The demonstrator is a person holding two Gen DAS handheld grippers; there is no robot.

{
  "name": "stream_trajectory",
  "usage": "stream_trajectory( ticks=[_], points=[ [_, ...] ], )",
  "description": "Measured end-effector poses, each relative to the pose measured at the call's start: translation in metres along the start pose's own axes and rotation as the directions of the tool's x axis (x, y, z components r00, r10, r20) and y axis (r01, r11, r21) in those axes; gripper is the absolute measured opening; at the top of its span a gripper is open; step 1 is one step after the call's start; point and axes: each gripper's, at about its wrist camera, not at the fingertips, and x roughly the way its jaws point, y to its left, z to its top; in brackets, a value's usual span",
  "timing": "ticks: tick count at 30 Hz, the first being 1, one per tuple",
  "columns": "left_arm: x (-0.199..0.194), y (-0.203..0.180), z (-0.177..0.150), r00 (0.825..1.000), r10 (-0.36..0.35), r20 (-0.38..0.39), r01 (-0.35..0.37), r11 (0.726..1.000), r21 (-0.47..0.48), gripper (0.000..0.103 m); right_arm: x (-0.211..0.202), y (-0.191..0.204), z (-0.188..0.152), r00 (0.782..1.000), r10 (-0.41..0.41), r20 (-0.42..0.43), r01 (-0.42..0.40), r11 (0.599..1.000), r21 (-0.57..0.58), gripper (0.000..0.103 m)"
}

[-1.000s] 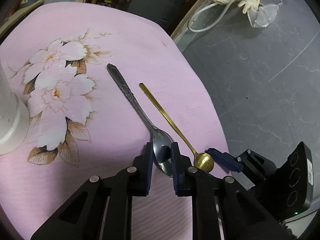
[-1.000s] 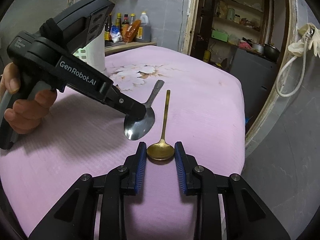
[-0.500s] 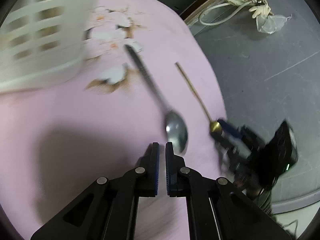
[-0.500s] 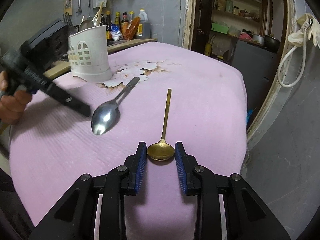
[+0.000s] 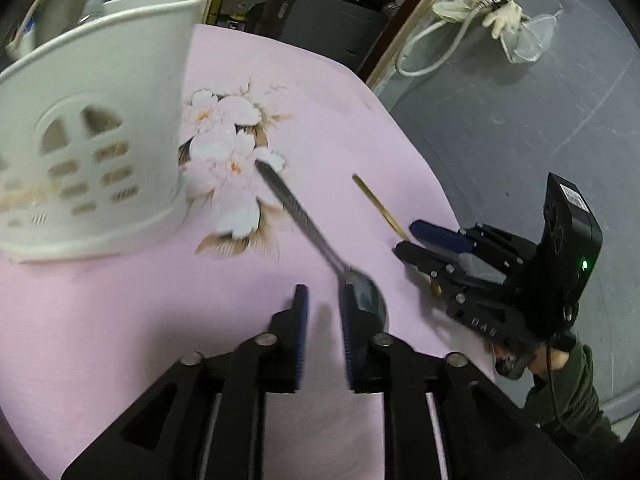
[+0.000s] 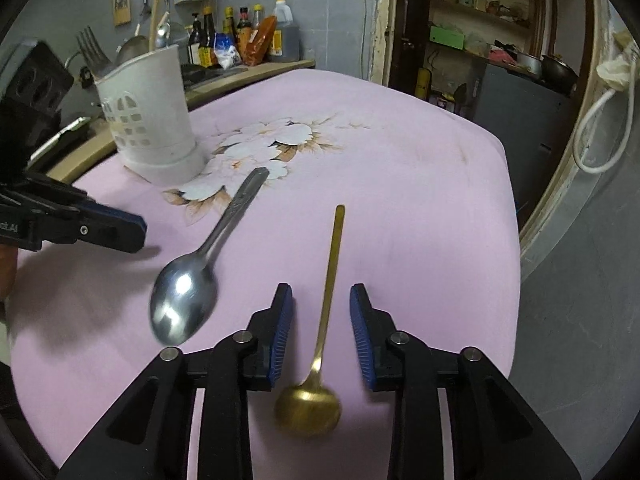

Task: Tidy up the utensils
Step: 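Close the right tool on the gold spoon handle while the left tool grasps the silver spoon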

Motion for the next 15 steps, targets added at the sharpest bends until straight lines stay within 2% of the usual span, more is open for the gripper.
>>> stream_trajectory(
  ticks=[1,3,6,10,13,15],
  points=[
    [0.001,-0.001,0.001,1.0,0.008,0.004,-0.008,1.0,-0.001,0.024,0.003,0.0,0.002,1.0,-0.005,-0.005,0.005,1.0,-0.01,0.025],
    [0.005,-0.003,0.005,1.0,0.013,0.005,-0.013,1.0,-0.004,0.026,0.008,0.0,0.006,1.0,-0.001,-0.014,0.001,1.0,-0.026,0.024],
    [0.017,-0.008,0.013,0.999,0.042,-0.012,-0.042,0.999,-0.008,0.026,0.013,0.0,0.007,1.0,-0.005,-0.027,0.004,0.999,-0.04,0.009],
    [0.033,-0.014,0.022,0.995,0.094,-0.047,-0.093,0.996,0.019,0.026,0.009,-0.003,0.002,1.0,0.001,-0.014,-0.002,0.999,-0.035,0.004],
    [0.046,-0.02,0.026,0.983,0.161,-0.085,-0.157,0.986,0.049,0.026,0.002,-0.008,-0.003,1.0,-0.005,0.009,0.005,1.0,-0.007,0.004],
    [0.055,-0.025,0.027,0.968,0.222,-0.115,-0.214,0.973,0.085,0.026,-0.003,-0.012,-0.007,1.0,-0.008,0.021,0.008,1.0,0.007,0.004]
  ],
)
